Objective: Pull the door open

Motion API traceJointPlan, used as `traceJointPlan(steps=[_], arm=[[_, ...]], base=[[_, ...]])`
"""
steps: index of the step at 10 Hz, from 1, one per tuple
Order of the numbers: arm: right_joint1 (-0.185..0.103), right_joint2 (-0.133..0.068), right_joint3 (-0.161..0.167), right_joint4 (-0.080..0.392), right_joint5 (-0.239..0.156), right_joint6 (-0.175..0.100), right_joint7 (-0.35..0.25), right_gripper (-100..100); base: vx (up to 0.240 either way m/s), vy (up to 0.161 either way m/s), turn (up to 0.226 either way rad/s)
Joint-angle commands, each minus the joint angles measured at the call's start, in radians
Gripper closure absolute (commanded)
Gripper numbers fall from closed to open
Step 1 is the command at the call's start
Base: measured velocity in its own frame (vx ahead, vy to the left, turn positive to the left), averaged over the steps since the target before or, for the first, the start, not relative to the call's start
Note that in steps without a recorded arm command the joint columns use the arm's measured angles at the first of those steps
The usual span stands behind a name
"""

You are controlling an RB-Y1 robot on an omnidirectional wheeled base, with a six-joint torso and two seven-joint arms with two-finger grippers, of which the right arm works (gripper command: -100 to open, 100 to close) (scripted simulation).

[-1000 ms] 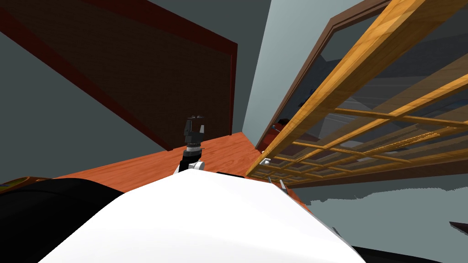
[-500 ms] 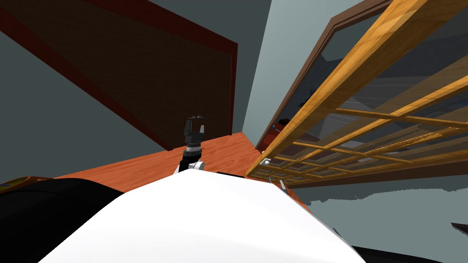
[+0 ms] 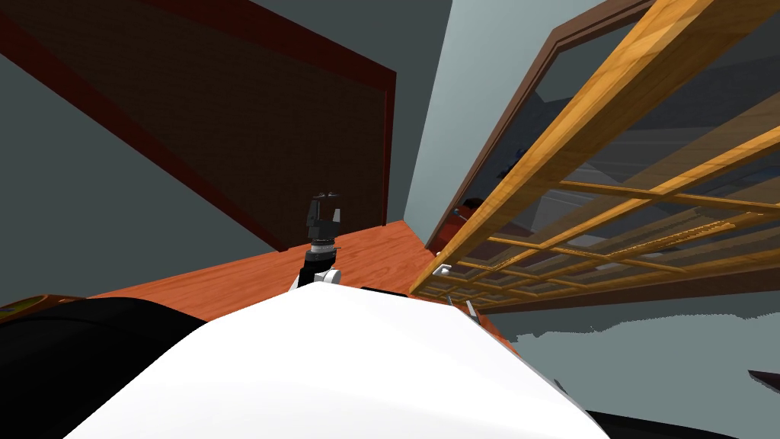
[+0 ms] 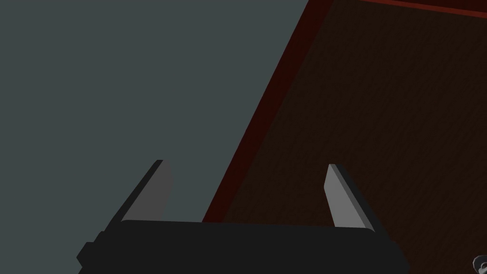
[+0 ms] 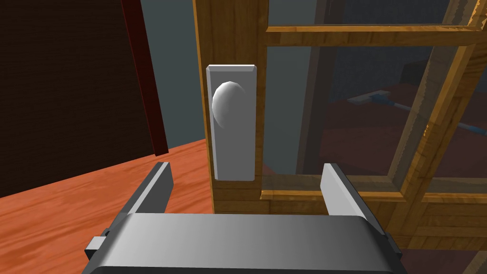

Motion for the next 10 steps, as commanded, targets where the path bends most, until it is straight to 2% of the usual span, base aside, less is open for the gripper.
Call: traceJointPlan(steps=[1, 6, 10], arm=[[0.0, 0.0, 0.0, 0.0, 0.0, 0.0, 0.0, -100], [0.0, 0.0, 0.0, 0.0, 0.0, 0.0, 0.0, -100], [-0.022, 0.001, -0.015, -0.003, -0.01, 0.032, 0.001, -100]], base=[[0.0, 0.0, 0.0], [0.001, 0.001, 0.004], [0.163, 0.022, 0.044]])
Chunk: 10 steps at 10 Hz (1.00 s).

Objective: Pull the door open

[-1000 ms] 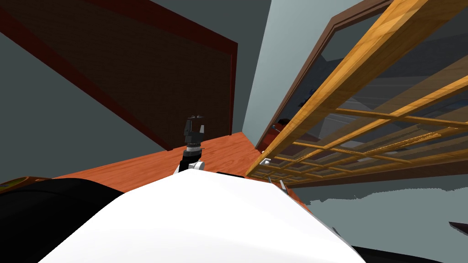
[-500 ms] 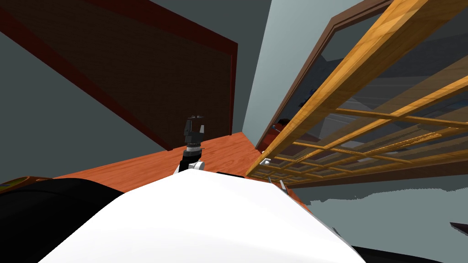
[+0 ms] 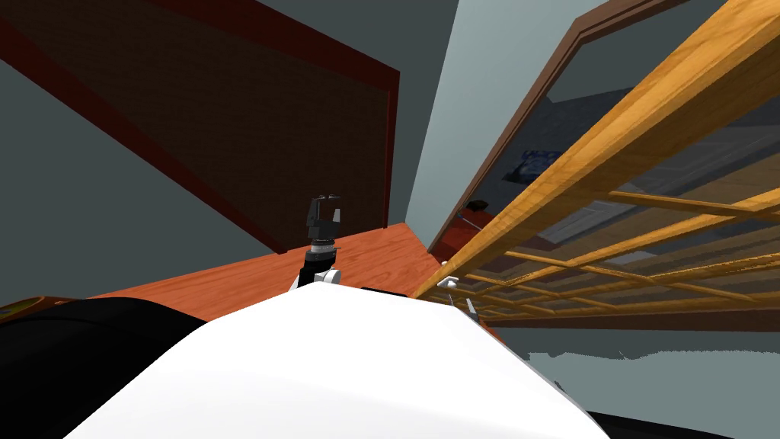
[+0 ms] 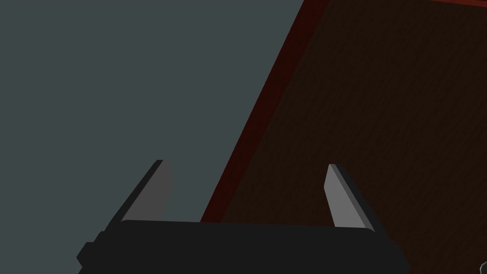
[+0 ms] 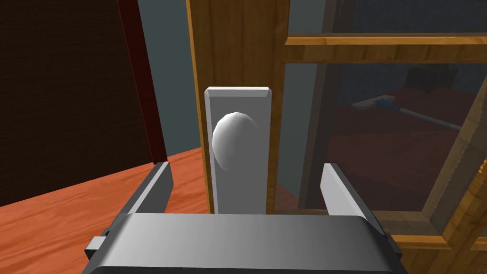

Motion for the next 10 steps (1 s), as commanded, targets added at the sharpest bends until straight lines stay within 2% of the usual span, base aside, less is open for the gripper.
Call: traceJointPlan(steps=[1, 2, 3, 4, 9, 10], arm=[[-0.008, -0.001, -0.006, -0.001, -0.004, 0.015, 0.0, -100], [-0.013, 0.0, -0.009, -0.002, -0.006, 0.021, 0.0, -100], [-0.012, 0.001, -0.007, 0.003, -0.004, 0.015, 0.0, -100], [-0.012, 0.001, -0.007, 0.003, -0.004, 0.015, 0.0, 100], [-0.012, 0.001, -0.007, 0.003, -0.004, 0.015, 0.0, 100], [-0.017, 0.0, 0.001, 0.01, 0.002, 0.011, -0.005, 100]], base=[[0.188, 0.017, 0.051], [0.198, 0.026, 0.048], [0.09, 0.011, 0.011], [-0.01, -0.002, -0.007], [-0.017, -0.001, 0.003], [-0.089, -0.027, 0.109]])
